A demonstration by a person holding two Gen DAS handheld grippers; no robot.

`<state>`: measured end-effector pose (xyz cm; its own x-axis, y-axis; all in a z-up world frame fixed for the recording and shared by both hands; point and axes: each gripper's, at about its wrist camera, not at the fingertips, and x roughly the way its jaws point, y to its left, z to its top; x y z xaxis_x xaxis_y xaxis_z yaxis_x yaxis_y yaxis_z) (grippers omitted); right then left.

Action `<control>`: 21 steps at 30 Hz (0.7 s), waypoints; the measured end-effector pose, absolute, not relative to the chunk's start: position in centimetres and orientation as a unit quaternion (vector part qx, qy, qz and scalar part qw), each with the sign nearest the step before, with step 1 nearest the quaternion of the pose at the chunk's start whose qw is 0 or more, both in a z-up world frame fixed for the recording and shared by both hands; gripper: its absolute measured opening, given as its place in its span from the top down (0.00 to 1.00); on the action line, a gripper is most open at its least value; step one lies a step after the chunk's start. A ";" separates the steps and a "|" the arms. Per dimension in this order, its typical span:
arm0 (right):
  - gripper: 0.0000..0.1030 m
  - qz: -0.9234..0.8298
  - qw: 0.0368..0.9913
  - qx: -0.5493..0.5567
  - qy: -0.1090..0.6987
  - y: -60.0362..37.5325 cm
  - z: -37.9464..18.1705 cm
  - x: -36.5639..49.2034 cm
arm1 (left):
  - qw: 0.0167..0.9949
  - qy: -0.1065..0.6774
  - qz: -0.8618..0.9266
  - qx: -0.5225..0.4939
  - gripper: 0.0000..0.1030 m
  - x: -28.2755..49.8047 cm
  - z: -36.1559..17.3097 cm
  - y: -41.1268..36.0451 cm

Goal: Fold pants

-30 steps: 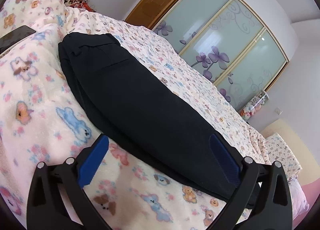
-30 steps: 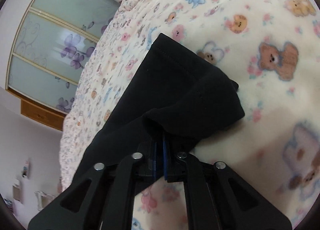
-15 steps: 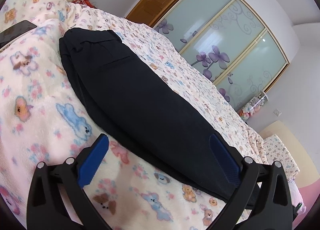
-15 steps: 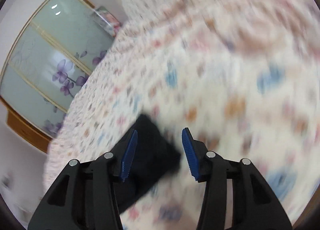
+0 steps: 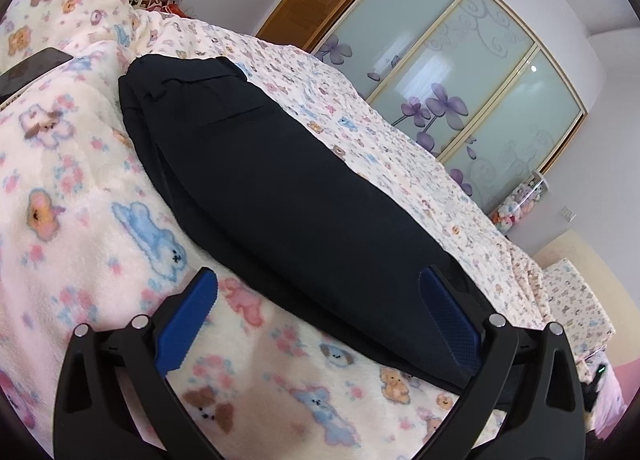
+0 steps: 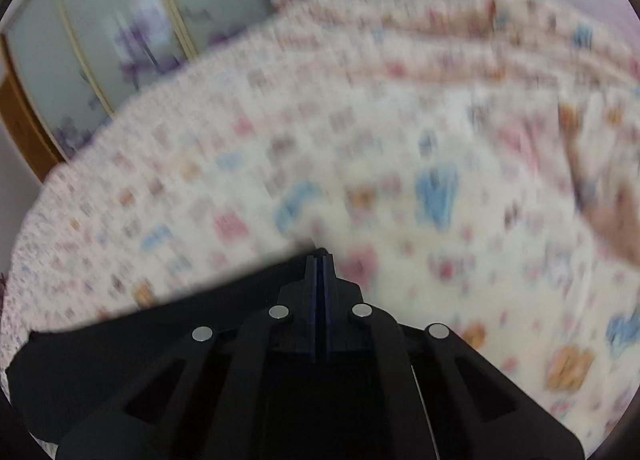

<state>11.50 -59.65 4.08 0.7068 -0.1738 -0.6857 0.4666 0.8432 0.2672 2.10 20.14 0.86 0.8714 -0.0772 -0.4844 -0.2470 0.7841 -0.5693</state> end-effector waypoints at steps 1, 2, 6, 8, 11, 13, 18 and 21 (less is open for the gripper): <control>0.97 -0.179 0.908 0.214 0.314 -59.6 5.2 11.4 | 0.912 0.250 0.047 -0.322 0.02 2.2 0.8 20.1; 0.97 -0.179 0.911 0.214 0.304 -59.6 5.6 11.6 | 0.913 0.250 0.048 -0.320 0.02 2.2 0.8 20.0; 0.97 -0.195 0.899 0.196 0.339 -59.6 4.1 14.0 | 0.913 0.250 0.048 -0.320 0.02 2.2 0.8 20.1; 0.97 -0.205 0.877 0.194 0.388 -60.0 1.6 15.1 | 0.912 0.250 0.047 -0.321 0.02 2.2 0.8 20.2; 0.70 -0.215 0.872 0.226 0.377 -61.0 1.1 13.4 | 0.911 0.251 0.046 -0.323 0.02 2.2 0.7 20.2; 0.52 -0.217 0.879 0.245 0.347 -61.7 2.3 11.5 | 0.911 0.251 0.046 -0.323 0.02 2.2 0.7 20.2; 0.52 -0.162 0.887 0.333 0.275 -62.8 5.2 5.2 | 0.910 0.249 0.047 -0.328 0.02 2.1 0.7 20.4; 0.54 -0.123 0.857 0.410 0.287 -62.3 3.9 2.2 | 0.909 0.248 0.045 -0.331 0.02 2.0 0.7 20.4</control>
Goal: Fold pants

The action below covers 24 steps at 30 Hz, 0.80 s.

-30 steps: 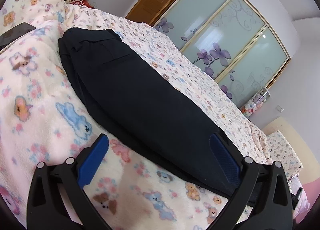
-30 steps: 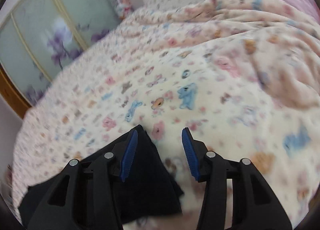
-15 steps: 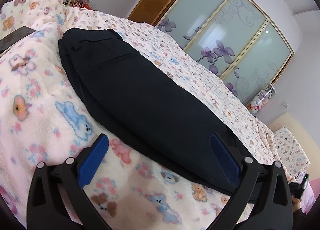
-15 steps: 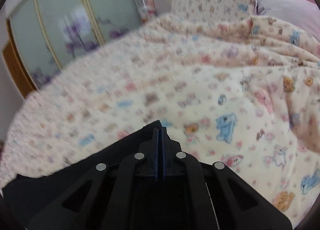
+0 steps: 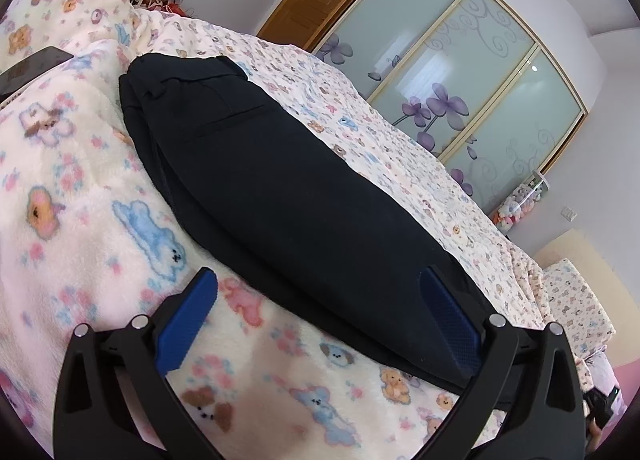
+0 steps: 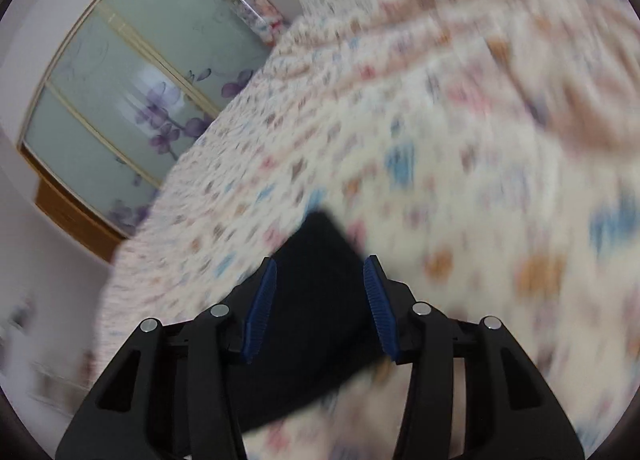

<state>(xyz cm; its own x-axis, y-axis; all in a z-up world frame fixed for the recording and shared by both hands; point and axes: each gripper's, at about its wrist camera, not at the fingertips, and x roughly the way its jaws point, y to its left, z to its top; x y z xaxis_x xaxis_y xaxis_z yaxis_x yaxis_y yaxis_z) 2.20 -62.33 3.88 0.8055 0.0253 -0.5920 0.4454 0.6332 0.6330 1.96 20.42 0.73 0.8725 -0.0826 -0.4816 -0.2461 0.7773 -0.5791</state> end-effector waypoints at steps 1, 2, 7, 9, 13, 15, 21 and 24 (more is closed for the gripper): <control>0.56 -0.122 0.849 0.419 0.298 -61.8 3.3 1.5 | 0.909 0.249 0.044 -0.331 0.02 1.9 0.7 20.5; 0.59 -0.115 0.841 0.427 0.311 -61.3 2.6 1.2 | 0.909 0.249 0.043 -0.331 0.02 1.9 0.7 20.5; 0.64 -0.074 0.819 0.463 0.333 -59.6 0.1 2.7 | 0.908 0.251 0.041 -0.332 0.02 1.8 0.7 20.6; 0.64 -0.078 0.813 0.462 0.346 -59.0 -0.7 4.1 | 0.907 0.251 0.040 -0.335 0.02 1.6 0.8 20.7; 0.65 -0.114 0.803 0.459 0.363 -58.5 -2.0 6.2 | 0.905 0.249 0.038 -0.344 0.02 1.4 0.8 21.1; 0.92 -0.125 0.806 0.450 0.363 -58.2 -2.2 6.9 | 0.903 0.249 0.037 -0.349 0.02 1.4 0.7 21.3; 0.96 -0.098 0.833 0.455 0.300 -56.7 1.1 4.5 | 0.901 0.247 0.036 -0.355 0.02 1.4 0.8 21.5; 0.96 -0.103 0.834 0.451 0.299 -56.3 1.0 3.1 | 0.900 0.246 0.035 -0.357 0.02 1.4 0.8 21.5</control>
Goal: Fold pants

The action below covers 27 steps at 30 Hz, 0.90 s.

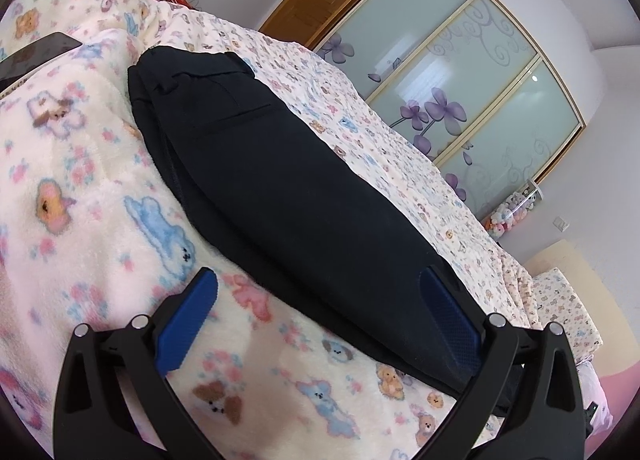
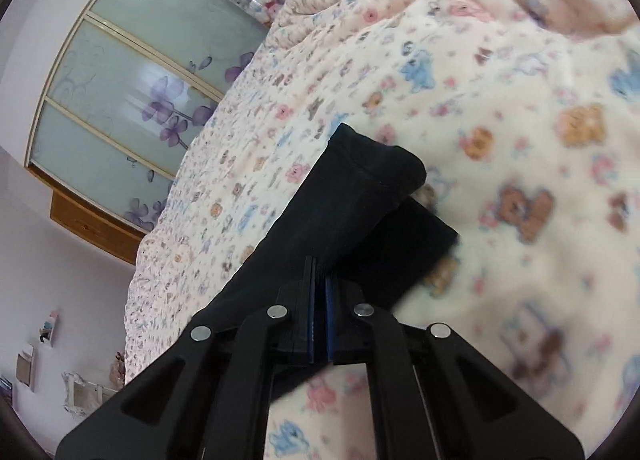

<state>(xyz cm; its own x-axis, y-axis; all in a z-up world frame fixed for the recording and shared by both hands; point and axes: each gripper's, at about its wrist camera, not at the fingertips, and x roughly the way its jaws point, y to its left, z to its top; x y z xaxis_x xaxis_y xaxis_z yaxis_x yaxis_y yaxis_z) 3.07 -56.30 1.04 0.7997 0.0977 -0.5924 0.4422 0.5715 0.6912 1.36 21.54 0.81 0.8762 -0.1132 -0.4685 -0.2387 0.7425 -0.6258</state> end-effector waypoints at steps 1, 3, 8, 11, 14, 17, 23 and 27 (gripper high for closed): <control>0.96 -0.107 0.833 0.450 0.305 -56.4 0.6 3.2 | 0.900 0.245 0.035 -0.359 0.02 1.3 0.8 21.5; 0.96 -0.119 0.819 0.447 0.338 -56.8 -1.5 3.8 | 0.897 0.241 0.028 -0.369 0.02 1.2 0.8 21.8; 0.87 -0.112 0.823 0.432 0.352 -56.5 -2.1 3.8 | 0.870 0.214 -0.043 -0.442 0.02 0.7 1.1 24.5; 0.70 -0.094 0.834 0.426 0.337 -56.6 -1.3 2.8 | 0.846 0.188 -0.097 -0.490 0.02 0.9 1.3 26.3; 0.62 -0.093 0.846 0.429 0.301 -56.9 -0.7 1.3 | 0.820 0.188 -0.123 -0.527 0.02 1.7 0.8 27.5; 0.62 -0.094 0.847 0.437 0.289 -57.1 -0.7 0.5 | 0.808 0.206 -0.092 -0.545 0.02 2.4 -0.2 28.2; 0.62 -0.087 0.846 0.438 0.291 -56.6 -0.8 0.4 | 0.806 0.237 -0.047 -0.540 0.06 4.4 -0.7 28.1; 0.62 -0.075 0.842 0.445 0.297 -55.9 -1.2 0.7 | 0.794 0.260 -0.031 -0.549 0.07 5.6 -1.1 28.7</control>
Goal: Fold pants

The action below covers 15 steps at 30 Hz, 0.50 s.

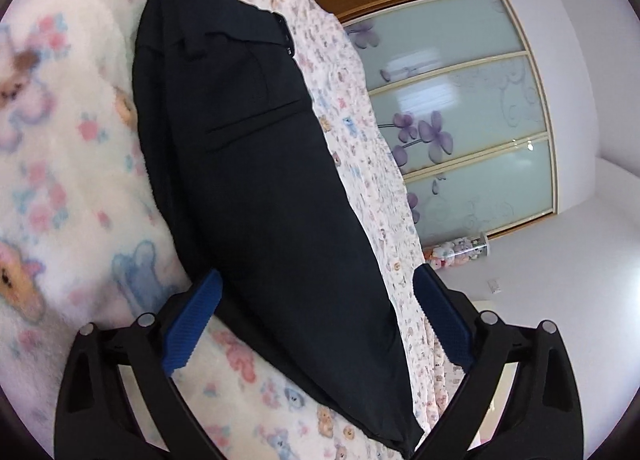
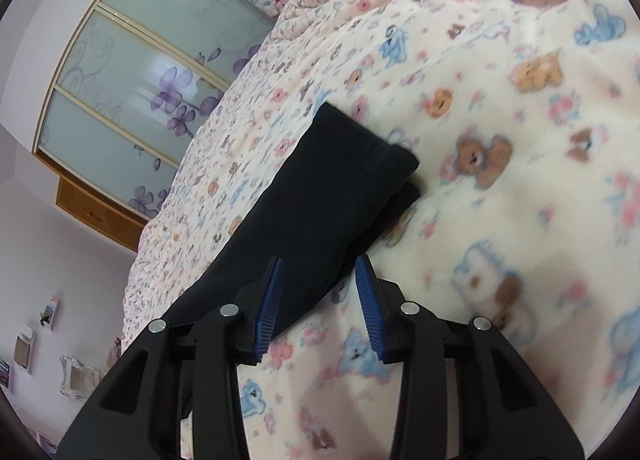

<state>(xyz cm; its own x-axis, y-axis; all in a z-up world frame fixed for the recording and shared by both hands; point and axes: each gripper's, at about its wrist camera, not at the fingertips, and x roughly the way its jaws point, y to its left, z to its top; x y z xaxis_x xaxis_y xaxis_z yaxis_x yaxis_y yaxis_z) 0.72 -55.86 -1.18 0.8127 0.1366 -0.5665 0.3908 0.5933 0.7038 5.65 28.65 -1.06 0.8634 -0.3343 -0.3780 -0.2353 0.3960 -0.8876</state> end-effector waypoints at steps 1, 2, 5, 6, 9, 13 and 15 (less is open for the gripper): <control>0.62 -0.073 0.842 0.444 0.298 -55.7 -1.2 0.8 | 0.792 0.262 -0.031 -0.550 0.07 6.0 -1.0 28.9; 0.62 -0.071 0.843 0.442 0.298 -55.5 -1.2 0.8 | 0.790 0.264 -0.030 -0.552 0.10 6.3 -1.0 29.1; 0.62 -0.066 0.843 0.441 0.299 -55.1 -1.1 0.8 | 0.783 0.273 -0.011 -0.559 0.42 7.1 -1.3 29.8; 0.62 -0.065 0.844 0.441 0.299 -54.9 -1.2 0.8 | 0.779 0.272 -0.004 -0.565 0.53 7.3 -1.7 30.2; 0.62 -0.060 0.845 0.439 0.299 -54.5 -1.1 0.7 | 0.781 0.278 0.014 -0.559 0.94 7.2 -2.2 30.9; 0.62 -0.056 0.847 0.438 0.297 -54.2 -0.9 0.7 | 0.787 0.267 0.027 -0.555 0.96 6.3 -2.2 31.0; 0.62 -0.051 0.849 0.436 0.296 -53.9 -0.6 0.6 | 0.794 0.255 0.034 -0.551 0.96 5.5 -1.7 31.0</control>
<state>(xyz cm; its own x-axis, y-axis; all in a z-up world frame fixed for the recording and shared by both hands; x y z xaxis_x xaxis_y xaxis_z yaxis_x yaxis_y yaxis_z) 0.63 -53.94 -0.64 0.8201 0.1716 -0.5460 0.3438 0.6149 0.7097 5.51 31.00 -1.66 0.8673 -0.2271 -0.4429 -0.3357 0.3902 -0.8574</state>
